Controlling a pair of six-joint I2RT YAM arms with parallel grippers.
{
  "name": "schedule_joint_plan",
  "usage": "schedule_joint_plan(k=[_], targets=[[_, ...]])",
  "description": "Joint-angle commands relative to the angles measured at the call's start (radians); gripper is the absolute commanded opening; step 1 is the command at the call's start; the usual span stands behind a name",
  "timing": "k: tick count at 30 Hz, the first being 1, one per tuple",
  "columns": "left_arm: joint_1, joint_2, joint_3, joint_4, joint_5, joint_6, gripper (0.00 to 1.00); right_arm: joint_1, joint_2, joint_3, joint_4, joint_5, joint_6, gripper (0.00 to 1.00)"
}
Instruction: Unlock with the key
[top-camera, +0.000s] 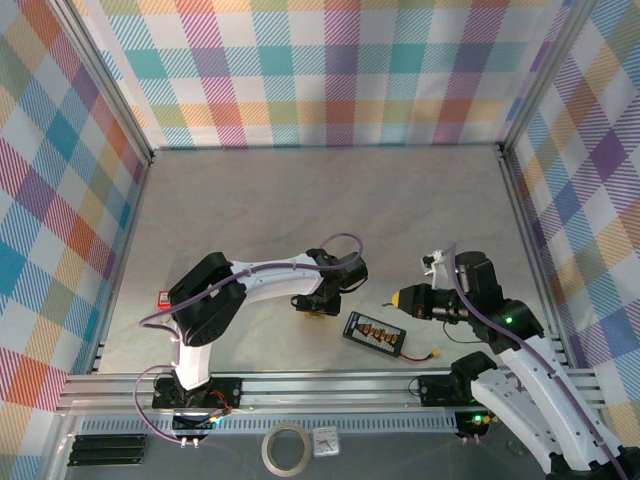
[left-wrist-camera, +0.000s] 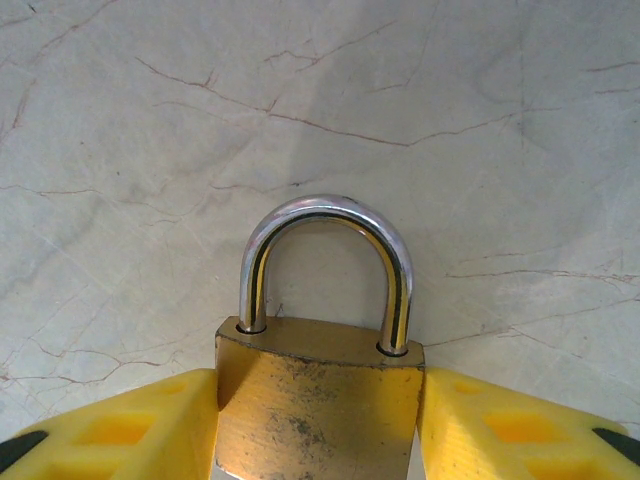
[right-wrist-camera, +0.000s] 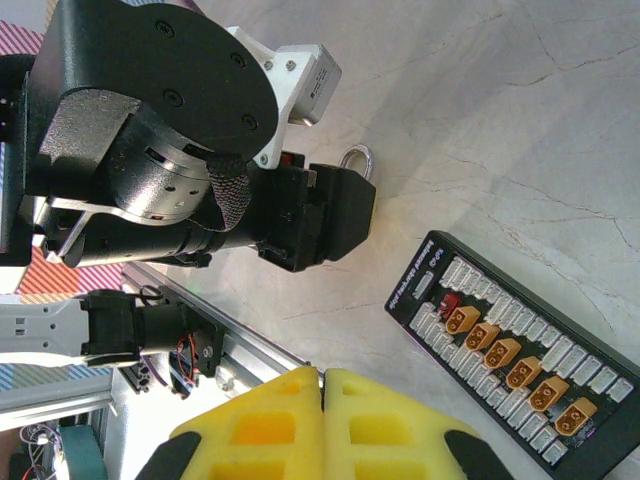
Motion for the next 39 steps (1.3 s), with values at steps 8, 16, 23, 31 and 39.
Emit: schedule_joint_plan(k=[8, 16, 23, 31, 39], targets=[[-0.011, -0.079, 0.03, -0.036, -0.036, -0.032, 0.58, -0.005, -0.005, -0.016, 0.004, -0.007, 0.0, 0.0], [-0.031, -0.111, 0.04, -0.041, -0.023, -0.059, 0.58, -0.005, -0.015, -0.025, 0.007, -0.008, 0.002, 0.0], [-0.045, -0.047, 0.034, -0.025, -0.013, -0.078, 0.57, -0.005, -0.018, -0.029, 0.01, -0.015, 0.001, 0.0], [-0.045, 0.0, 0.016, -0.009, -0.021, -0.083, 0.57, -0.005, -0.034, -0.035, 0.003, -0.015, 0.001, 0.0], [-0.045, 0.023, -0.036, 0.006, -0.02, -0.098, 0.57, -0.005, -0.037, -0.032, -0.006, -0.015, -0.004, 0.0]])
